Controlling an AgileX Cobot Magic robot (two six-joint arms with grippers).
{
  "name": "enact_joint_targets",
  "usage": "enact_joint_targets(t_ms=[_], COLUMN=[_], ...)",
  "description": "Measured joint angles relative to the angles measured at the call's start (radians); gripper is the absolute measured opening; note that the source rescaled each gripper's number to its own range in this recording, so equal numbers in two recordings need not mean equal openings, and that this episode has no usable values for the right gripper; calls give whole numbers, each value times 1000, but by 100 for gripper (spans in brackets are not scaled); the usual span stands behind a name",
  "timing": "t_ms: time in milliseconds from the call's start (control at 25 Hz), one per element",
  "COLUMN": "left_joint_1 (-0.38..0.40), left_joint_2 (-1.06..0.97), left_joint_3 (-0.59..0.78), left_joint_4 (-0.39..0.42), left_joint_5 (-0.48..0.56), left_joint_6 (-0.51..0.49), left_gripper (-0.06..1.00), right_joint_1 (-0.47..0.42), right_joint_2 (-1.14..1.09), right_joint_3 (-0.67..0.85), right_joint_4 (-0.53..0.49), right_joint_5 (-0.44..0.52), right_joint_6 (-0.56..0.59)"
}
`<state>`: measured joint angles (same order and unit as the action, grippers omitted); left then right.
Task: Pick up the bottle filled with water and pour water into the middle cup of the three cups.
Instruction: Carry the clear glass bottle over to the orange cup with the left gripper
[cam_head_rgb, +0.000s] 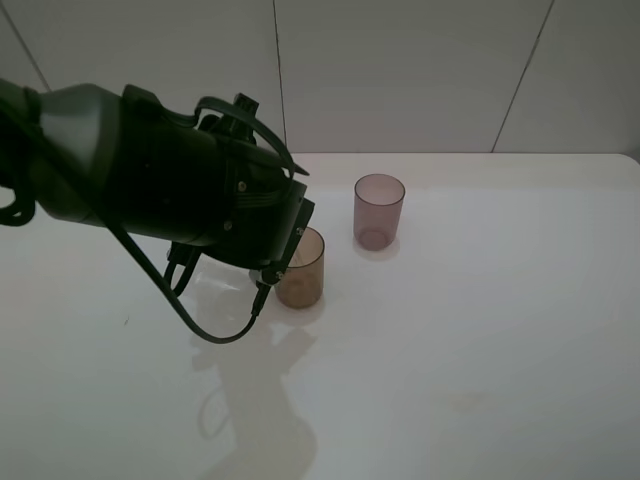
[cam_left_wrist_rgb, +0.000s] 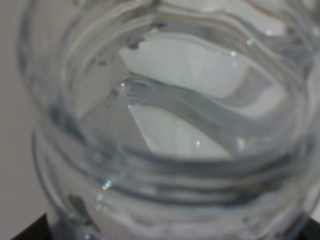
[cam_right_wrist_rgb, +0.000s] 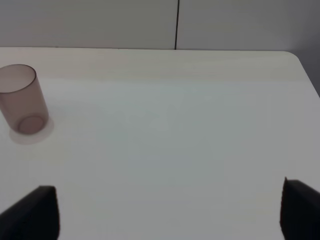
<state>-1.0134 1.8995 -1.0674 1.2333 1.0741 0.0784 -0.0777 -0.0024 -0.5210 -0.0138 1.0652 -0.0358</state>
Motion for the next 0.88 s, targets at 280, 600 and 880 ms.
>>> enact_joint_targets(t_ms=[280,600,880], left_joint_1=[0,0,0], left_joint_2=[0,0,0], left_joint_3=[0,0,0], left_joint_4=[11,34,35], left_joint_5=[11,23,23], left_joint_6=[27,46,61], left_gripper=[0,0,0], right_joint_1=[0,0,0], right_joint_2=[0,0,0], right_joint_3=[0,0,0], right_joint_4=[0,0,0], right_joint_5=[0,0,0], right_joint_6=[0,0,0])
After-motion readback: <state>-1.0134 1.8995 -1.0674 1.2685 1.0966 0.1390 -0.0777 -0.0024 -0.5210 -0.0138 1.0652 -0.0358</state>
